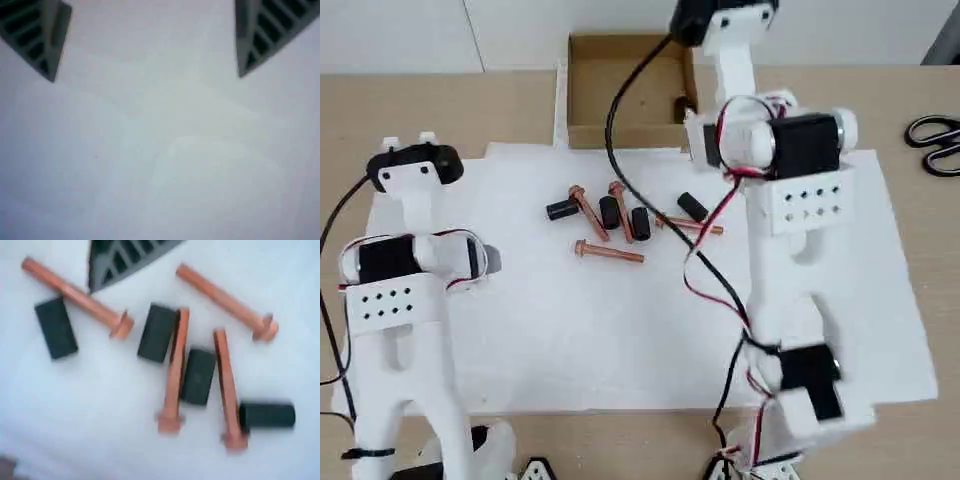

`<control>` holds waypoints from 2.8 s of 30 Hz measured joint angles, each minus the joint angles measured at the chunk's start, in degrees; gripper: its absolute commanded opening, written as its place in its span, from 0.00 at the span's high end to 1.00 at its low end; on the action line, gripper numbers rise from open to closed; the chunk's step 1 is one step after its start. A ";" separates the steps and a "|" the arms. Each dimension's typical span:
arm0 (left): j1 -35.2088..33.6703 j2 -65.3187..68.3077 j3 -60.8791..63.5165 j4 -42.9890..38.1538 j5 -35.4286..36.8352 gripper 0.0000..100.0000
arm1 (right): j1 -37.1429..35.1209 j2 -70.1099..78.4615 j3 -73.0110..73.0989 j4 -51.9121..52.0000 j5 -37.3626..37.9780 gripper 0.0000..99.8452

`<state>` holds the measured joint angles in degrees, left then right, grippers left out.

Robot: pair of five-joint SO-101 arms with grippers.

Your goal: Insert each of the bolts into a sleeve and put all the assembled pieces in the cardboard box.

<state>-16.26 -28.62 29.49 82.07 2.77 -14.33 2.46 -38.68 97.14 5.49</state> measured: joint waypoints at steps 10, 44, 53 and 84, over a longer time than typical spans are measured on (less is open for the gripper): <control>0.44 0.00 5.36 -4.84 3.08 0.78 | 1.85 -14.86 30.33 -1.49 3.69 0.79; 0.44 0.00 8.09 -7.12 7.47 0.78 | -0.62 29.63 10.02 -14.77 9.67 0.79; 0.44 0.00 8.09 -7.12 7.47 0.78 | -1.32 32.79 10.02 -19.16 12.31 0.79; 0.44 0.00 9.49 -7.12 7.65 0.78 | 0.26 39.91 5.80 -23.91 13.63 0.93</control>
<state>-15.82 -28.62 38.99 74.95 10.42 -14.07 42.37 -32.88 73.23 19.12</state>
